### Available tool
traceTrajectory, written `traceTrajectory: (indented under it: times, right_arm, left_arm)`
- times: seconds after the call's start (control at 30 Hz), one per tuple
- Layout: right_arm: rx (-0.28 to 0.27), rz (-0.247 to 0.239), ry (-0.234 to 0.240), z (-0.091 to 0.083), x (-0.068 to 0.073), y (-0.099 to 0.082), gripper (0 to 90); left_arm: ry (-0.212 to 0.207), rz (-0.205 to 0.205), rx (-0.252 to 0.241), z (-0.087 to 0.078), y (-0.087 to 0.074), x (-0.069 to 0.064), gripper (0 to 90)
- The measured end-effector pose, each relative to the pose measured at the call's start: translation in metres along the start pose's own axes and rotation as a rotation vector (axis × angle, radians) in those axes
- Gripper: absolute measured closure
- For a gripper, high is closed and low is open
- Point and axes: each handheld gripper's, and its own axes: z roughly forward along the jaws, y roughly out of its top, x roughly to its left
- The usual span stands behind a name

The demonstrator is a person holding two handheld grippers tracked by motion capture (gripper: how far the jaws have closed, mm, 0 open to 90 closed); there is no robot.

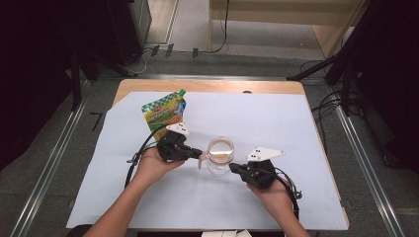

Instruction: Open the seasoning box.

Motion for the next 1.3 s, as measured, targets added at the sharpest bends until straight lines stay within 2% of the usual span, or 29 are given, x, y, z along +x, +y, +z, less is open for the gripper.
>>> traceTrajectory:
  times: [0.33, 0.43, 0.7, 0.97, 1.13, 1.3]
  right_arm:
    - [-0.003, 0.022, -0.017, 0.003, -0.004, 0.001, 90.0]
    - [0.004, 0.021, -0.029, 0.004, -0.004, 0.001, 90.0]
    - [-0.008, 0.043, -0.044, 0.006, -0.01, 0.002, 90.0]
    - [-0.02, 0.042, -0.07, 0.008, -0.014, 0.004, 90.0]
    - [-0.026, 0.048, -0.085, 0.01, -0.018, 0.005, 90.0]
    - [-0.032, 0.065, -0.105, 0.012, -0.022, 0.008, 90.0]
  left_arm:
    - [-0.005, 0.024, 0.001, 0.001, -0.002, -0.008, 90.0]
    - [-0.024, 0.018, -0.007, 0.001, -0.002, -0.009, 90.0]
    - [-0.04, 0.029, 0.0, 0.005, -0.001, -0.017, 90.0]
    - [-0.057, 0.044, 0.005, 0.01, -0.001, -0.023, 90.0]
    - [-0.062, 0.078, 0.019, 0.015, 0.001, -0.029, 90.0]
    - [-0.083, 0.083, 0.022, 0.021, 0.003, -0.034, 90.0]
